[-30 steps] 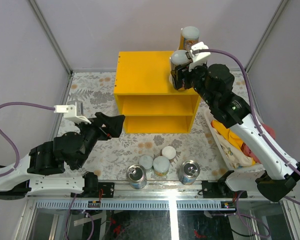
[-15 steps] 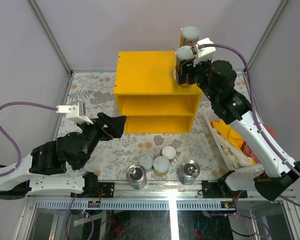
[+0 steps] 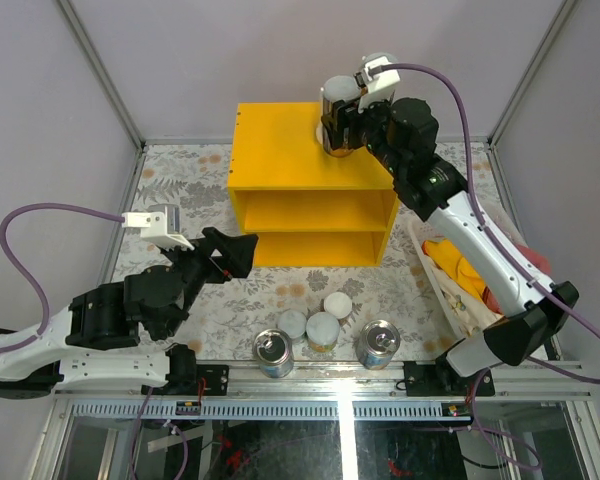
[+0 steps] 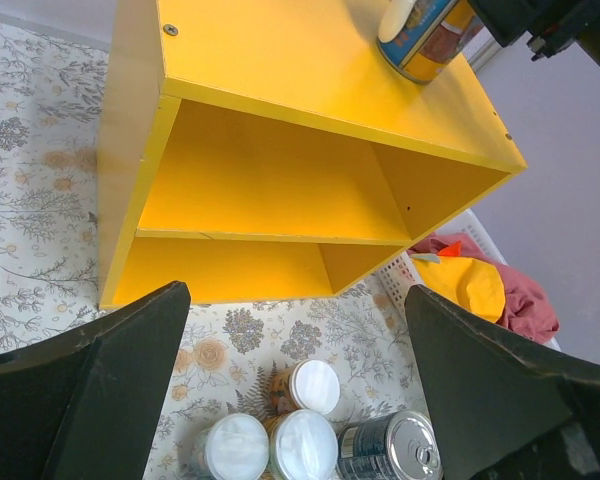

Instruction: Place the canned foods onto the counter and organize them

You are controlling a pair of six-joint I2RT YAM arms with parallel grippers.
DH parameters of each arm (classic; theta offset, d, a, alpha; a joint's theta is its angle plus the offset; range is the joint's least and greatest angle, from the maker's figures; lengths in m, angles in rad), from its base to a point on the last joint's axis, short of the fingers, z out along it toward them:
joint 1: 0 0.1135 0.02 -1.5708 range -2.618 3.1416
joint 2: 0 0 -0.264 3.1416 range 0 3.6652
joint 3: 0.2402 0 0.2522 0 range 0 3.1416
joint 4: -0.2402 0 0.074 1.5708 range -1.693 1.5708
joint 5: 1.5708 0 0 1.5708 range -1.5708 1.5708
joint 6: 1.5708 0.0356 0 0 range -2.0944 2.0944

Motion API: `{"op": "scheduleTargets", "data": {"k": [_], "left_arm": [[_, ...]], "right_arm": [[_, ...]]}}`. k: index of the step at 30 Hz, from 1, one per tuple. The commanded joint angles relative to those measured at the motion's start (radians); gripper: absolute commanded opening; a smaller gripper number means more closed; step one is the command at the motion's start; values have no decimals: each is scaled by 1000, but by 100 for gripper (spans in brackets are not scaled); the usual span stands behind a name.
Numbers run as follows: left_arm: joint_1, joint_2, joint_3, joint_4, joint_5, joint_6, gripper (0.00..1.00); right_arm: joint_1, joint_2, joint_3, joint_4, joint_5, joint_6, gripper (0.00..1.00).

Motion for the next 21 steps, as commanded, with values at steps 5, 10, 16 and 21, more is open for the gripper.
{"op": "scheduleTargets", "data": {"k": [5, 10, 16, 21], "left_arm": [[-3, -5, -16, 38, -15, -2, 89], [-3, -6, -22, 53, -15, 17, 89], [-3, -20, -35, 53, -8, 17, 89], [-4, -27, -49, 44, 3, -2, 89]], "right_arm": [[-2, 56, 117, 173, -5, 18, 4], [-2, 94, 131, 190, 16, 24, 5], [-2, 138, 154, 205, 47, 24, 6], [-2, 170, 187, 199, 88, 27, 7]]}}
